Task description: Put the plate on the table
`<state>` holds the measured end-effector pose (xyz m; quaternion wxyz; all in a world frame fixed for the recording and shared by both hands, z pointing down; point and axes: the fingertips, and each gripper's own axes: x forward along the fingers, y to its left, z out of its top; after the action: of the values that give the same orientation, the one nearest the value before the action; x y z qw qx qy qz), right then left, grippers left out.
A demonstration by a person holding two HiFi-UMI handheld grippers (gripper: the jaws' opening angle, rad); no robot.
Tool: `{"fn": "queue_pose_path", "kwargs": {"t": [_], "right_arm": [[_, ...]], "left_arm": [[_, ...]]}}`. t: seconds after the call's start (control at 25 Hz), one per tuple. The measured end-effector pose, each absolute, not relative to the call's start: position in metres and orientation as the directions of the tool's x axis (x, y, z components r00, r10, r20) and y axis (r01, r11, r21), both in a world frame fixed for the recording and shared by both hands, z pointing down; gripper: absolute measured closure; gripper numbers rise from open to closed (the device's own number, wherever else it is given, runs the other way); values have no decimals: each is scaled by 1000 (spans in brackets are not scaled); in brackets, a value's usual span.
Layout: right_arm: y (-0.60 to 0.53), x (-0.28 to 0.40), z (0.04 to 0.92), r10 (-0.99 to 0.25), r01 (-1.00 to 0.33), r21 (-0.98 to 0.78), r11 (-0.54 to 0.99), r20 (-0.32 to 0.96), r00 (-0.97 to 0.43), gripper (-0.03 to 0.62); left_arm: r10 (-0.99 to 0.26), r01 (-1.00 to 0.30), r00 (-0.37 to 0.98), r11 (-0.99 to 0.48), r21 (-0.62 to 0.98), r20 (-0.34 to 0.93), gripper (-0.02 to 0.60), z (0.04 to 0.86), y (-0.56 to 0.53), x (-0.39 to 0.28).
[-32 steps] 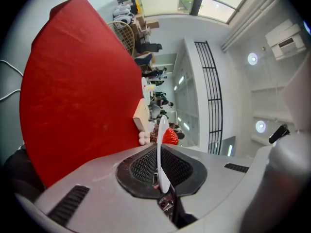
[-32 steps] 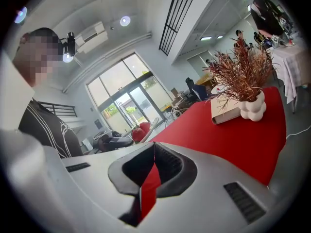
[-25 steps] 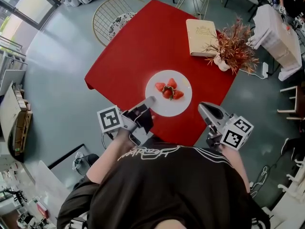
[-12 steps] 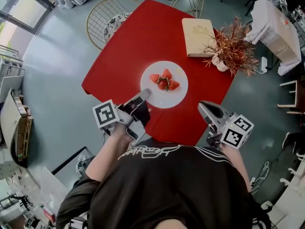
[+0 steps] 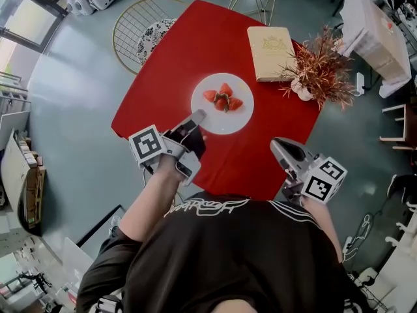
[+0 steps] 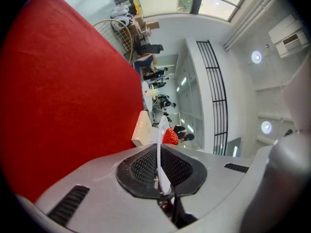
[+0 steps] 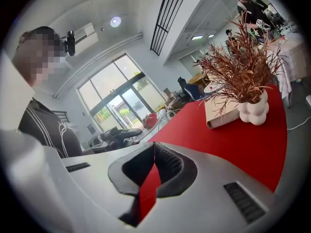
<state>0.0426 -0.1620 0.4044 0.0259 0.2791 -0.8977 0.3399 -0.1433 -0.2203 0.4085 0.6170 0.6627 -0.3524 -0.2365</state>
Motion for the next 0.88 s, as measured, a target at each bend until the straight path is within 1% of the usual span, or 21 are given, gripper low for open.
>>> {"fn": "queue_pose_path", "kwargs": {"t": [0.16, 0.28, 0.52, 0.88], "right_arm": [[-163, 44, 408, -500, -535, -596, 600, 243, -831, 586], [-163, 47, 413, -513, -552, -600, 580, 257, -819, 586], [-165, 51, 416, -532, -566, -608, 556, 263, -805, 586], [-167, 60, 424, -546, -572, -631, 523, 267, -794, 586]], "left_arm": [[-762, -204, 631, 20, 979, 147, 566, 429, -234, -148], [-763, -249, 614, 55, 967, 202, 566, 449, -242, -153], [-752, -290, 600, 114, 950, 273, 566, 486, -256, -154], [-721, -288, 609, 187, 939, 331, 566, 530, -272, -145]]}}
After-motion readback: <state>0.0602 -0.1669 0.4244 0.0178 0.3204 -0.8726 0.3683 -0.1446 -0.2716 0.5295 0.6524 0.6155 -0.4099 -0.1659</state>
